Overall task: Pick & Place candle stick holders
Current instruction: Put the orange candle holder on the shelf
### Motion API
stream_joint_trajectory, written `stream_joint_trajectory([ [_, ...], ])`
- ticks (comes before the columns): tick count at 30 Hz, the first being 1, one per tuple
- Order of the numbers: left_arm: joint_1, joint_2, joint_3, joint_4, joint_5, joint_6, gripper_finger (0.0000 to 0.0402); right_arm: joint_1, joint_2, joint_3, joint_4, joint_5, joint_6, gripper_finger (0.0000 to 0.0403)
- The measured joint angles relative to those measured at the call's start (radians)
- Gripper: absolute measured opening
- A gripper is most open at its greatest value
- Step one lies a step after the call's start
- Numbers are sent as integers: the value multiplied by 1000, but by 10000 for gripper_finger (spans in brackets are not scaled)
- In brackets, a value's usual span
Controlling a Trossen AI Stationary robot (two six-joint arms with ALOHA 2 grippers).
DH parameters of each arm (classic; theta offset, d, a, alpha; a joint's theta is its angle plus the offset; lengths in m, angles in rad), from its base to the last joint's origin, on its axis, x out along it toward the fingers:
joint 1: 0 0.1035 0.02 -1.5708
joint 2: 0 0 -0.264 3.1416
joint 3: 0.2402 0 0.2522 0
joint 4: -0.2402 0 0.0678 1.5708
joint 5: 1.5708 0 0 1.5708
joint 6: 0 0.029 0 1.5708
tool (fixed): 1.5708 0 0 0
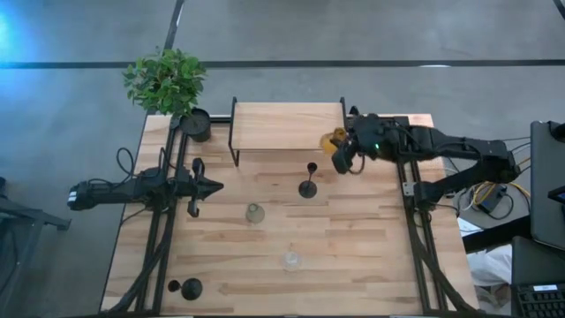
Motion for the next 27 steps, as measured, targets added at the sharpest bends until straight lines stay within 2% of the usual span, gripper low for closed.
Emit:
stream_joint_trajectory([
  [20, 0, 0, 0, 0, 0, 0, 26, -332, 271, 199, 58, -284, -304, 120],
  [27, 0, 0, 0, 0, 0, 0, 26, -418, 318, 203, 80, -315, -350, 120],
])
